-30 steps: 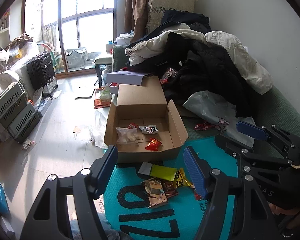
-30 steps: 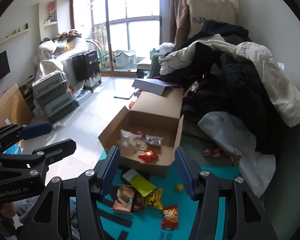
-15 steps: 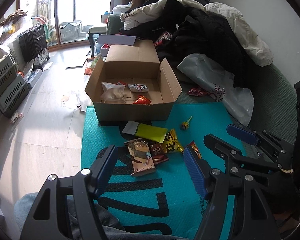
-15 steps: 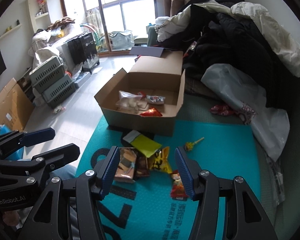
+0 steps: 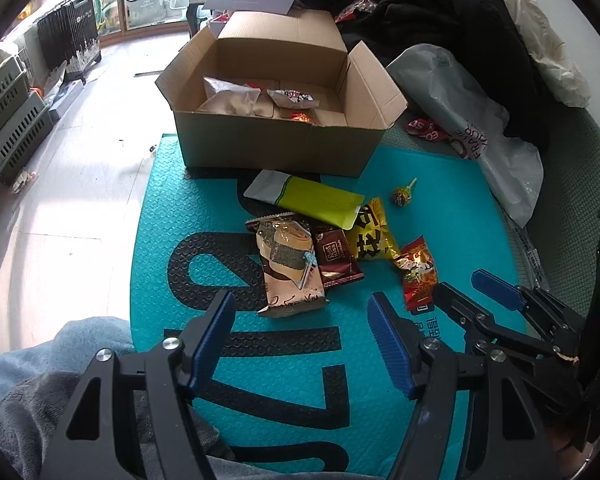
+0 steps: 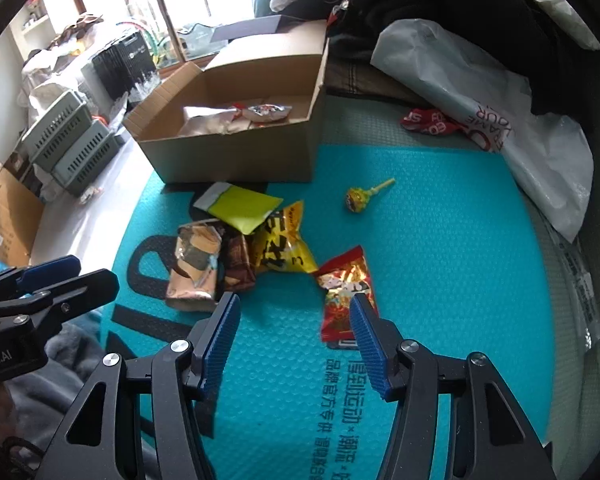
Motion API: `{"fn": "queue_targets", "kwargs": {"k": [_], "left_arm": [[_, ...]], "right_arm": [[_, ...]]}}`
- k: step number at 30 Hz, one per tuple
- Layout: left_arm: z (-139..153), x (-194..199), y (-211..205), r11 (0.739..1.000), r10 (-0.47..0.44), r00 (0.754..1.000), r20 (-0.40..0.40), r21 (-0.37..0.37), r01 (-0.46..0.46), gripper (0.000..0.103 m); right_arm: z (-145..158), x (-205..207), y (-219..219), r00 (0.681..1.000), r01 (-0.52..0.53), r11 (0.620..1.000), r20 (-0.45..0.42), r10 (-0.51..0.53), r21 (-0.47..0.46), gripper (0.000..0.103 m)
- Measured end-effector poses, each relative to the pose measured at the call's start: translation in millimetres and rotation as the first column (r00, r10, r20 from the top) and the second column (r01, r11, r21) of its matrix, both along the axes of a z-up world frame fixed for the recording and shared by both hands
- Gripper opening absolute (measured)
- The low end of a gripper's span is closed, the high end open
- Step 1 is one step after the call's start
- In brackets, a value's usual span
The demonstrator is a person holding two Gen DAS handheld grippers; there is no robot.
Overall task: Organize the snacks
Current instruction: 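Withdraw both tools from the box toward the remaining snacks, then grasp the seaweed-roll bag with the left tool while the right tool grasps the red candy packet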
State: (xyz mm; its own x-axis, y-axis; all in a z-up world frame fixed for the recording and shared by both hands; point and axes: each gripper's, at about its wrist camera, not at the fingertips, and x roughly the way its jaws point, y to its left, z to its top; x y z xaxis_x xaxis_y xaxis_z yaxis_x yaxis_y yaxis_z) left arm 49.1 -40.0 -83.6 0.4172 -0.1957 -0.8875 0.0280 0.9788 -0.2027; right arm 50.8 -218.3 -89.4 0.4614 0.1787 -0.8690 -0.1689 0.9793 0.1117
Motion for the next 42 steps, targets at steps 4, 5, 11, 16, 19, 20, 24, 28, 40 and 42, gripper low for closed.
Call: {"fn": "queue_targets", "kwargs": {"k": [4, 5, 11, 16, 19, 20, 24, 28, 40, 42], "left_arm": [[-19, 13, -3, 1.000, 0.001, 0.999, -0.043, 0.000, -0.001, 0.068], [-24, 17, -4, 1.000, 0.002, 0.999, -0.053, -0.001, -0.002, 0.068], [-49, 38, -9, 1.000, 0.003, 0.995, -0.104, 0.002, -0.003, 0.068], [-69, 54, -11, 1.000, 0.006, 0.989, -0.147, 0.023, -0.003, 0.068], [-82, 62, -12, 1.000, 0.004, 0.984, -0.176, 0.019, -0.001, 0.068], [-86, 64, -13, 1.000, 0.002, 0.983, -0.186, 0.015, 0.001, 0.068], [-99, 71, -15, 1.000, -0.003, 0.977, -0.214, 0.017, 0.006, 0.068], [-107, 74, -16, 0.999, -0.015, 0.975, -0.223, 0.028, 0.022, 0.068], [-111, 84, -31, 0.992, -0.075, 0.979, -0.190, 0.087, 0.093, 0.067], [-110, 83, -28, 0.995, -0.064, 0.980, -0.187, 0.069, 0.078, 0.067]], "right_arm": [[-18, 8, -5, 0.999, 0.008, 1.000, -0.033, -0.009, -0.021, 0.058], [-21, 11, -6, 0.999, 0.013, 1.000, -0.041, -0.014, -0.024, 0.059], [-39, 27, -16, 0.997, 0.029, 0.998, -0.067, -0.033, -0.051, 0.062], [-52, 39, -22, 0.996, 0.038, 0.996, -0.075, -0.045, -0.084, 0.070], [-63, 44, -22, 0.995, 0.043, 0.994, -0.090, -0.052, -0.099, 0.074], [-67, 46, -21, 0.994, 0.044, 0.994, -0.096, -0.054, -0.101, 0.074], [-81, 49, -21, 0.991, 0.043, 0.993, -0.120, -0.056, -0.114, 0.075], [-95, 49, -20, 0.988, 0.036, 0.991, -0.144, -0.055, -0.129, 0.075], [-105, 54, -16, 0.990, -0.007, 0.989, -0.143, -0.014, -0.147, 0.057], [-104, 53, -14, 0.990, -0.025, 0.989, -0.144, 0.004, -0.143, 0.044]]}}
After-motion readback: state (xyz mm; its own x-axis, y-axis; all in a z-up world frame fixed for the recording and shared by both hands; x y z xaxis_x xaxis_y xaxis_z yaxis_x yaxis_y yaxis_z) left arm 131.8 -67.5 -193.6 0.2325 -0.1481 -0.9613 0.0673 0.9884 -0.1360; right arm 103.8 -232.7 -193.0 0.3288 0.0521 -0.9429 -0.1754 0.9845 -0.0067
